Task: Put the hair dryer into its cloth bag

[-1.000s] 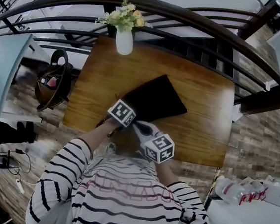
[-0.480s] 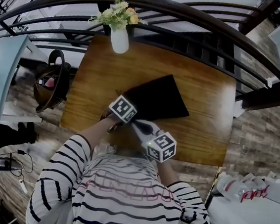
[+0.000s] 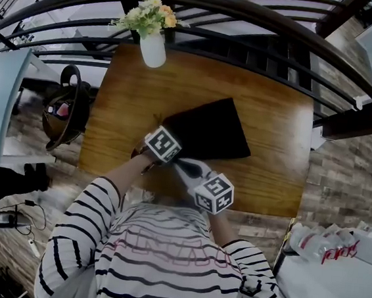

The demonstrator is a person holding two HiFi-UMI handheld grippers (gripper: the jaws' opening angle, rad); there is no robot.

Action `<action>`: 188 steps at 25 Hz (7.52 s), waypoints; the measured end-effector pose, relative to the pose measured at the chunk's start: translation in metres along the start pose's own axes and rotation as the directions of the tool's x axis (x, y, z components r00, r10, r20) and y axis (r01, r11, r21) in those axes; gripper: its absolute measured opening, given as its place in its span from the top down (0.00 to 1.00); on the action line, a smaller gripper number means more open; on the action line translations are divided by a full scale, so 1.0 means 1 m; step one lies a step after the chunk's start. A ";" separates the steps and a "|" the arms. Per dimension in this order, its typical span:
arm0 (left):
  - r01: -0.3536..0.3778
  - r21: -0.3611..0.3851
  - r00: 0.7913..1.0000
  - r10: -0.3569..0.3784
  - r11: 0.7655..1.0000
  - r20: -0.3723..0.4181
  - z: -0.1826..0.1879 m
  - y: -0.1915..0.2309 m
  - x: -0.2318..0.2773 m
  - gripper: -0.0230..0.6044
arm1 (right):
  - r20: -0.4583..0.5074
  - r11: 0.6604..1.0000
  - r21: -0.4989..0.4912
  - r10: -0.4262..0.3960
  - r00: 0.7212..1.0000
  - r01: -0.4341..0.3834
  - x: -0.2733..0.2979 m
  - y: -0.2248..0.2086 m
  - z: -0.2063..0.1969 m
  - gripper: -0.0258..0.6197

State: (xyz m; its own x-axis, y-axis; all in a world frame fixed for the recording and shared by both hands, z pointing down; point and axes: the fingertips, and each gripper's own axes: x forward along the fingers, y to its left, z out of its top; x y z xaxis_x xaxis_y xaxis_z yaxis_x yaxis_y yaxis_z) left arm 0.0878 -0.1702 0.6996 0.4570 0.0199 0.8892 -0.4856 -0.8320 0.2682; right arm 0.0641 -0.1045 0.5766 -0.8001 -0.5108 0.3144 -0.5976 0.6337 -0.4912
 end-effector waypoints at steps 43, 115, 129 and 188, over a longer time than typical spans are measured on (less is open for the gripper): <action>-0.244 -0.022 0.946 0.243 0.970 0.217 -0.027 0.017 -0.042 0.15 | -0.066 1.000 0.023 -0.008 0.998 0.009 0.013 0.008 -0.026 0.94; -0.222 -0.008 0.950 0.218 0.975 0.224 -0.113 0.000 -0.068 0.54 | -0.187 0.970 -0.050 -0.243 0.952 0.238 0.046 0.020 -0.065 0.84; -0.233 -0.095 0.892 0.252 0.968 0.375 -0.100 0.006 -0.125 0.53 | -0.068 0.946 -0.077 -0.319 0.945 0.314 0.034 0.037 -0.018 0.75; -0.187 -0.184 0.705 0.262 0.965 0.659 -0.072 -0.023 -0.231 0.96 | 0.107 0.923 -0.120 -0.353 0.929 0.365 -0.001 0.062 0.064 0.96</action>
State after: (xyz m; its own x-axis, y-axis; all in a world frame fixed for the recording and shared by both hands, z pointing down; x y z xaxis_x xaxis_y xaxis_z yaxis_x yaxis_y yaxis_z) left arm -0.0601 -0.1161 0.5144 0.6861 -0.5695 0.4527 -0.6912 -0.7045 0.1612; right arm 0.0310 -0.1017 0.4939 -0.5271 -0.7607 0.3788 -0.8498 0.4686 -0.2415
